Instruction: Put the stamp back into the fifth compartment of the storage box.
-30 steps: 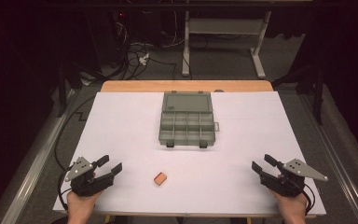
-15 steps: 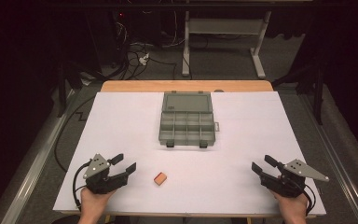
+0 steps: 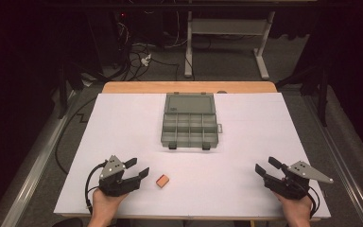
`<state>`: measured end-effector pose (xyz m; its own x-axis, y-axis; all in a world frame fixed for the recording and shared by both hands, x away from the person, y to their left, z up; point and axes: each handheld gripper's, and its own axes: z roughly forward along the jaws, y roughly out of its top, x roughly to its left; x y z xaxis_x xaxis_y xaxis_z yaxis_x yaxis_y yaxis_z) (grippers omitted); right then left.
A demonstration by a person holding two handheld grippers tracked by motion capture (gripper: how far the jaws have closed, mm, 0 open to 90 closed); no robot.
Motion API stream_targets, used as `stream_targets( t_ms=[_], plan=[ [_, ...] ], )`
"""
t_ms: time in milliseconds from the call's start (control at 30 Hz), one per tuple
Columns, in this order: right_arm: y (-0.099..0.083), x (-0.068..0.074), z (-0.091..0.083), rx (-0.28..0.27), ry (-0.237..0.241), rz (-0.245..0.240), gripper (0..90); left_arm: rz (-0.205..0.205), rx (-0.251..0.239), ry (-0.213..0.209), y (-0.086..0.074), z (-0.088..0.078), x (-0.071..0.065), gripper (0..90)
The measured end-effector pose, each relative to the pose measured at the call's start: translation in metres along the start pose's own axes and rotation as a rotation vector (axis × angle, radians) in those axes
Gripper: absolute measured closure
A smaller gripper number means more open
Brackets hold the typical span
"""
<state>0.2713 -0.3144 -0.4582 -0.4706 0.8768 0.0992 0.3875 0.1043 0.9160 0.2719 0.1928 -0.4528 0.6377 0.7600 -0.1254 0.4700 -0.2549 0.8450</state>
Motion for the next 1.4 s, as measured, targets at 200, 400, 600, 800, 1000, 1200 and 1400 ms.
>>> stream_targets(
  t_ms=[200, 400, 600, 800, 1000, 1200, 1400],
  plan=[
    [0.0, 0.001, 0.0, -0.003, -0.004, -0.003, 37.2, 0.031, 0.04, -0.036, 0.004, 0.009, -0.012, 41.0],
    [0.0, 0.0, 0.0, -0.001, -0.003, -0.005, 37.2, 0.065, 0.087, -0.065, 0.006, 0.021, -0.022, 41.1],
    [0.0, 0.0, 0.0, -0.001, -0.003, -0.006, 37.2, 0.084, 0.123, -0.078, 0.007, 0.029, -0.031, 44.7],
    [0.0, 0.0, 0.0, 0.001, -0.002, -0.006, 37.2, 0.088, 0.196, -0.09, 0.006, 0.038, -0.037, 47.5],
    [0.0, 0.0, 0.0, 0.003, 0.002, -0.003, 37.3, 0.093, 0.23, -0.081, 0.005, 0.041, -0.038, 48.5],
    [0.0, 0.001, 0.001, 0.007, 0.001, -0.004, 37.3, 0.082, 0.256, -0.094, 0.004, 0.043, -0.036, 53.9],
    [0.0, 0.0, 0.001, 0.009, 0.004, -0.006, 37.3, 0.083, 0.291, -0.097, 0.003, 0.046, -0.037, 57.9]
  ],
)
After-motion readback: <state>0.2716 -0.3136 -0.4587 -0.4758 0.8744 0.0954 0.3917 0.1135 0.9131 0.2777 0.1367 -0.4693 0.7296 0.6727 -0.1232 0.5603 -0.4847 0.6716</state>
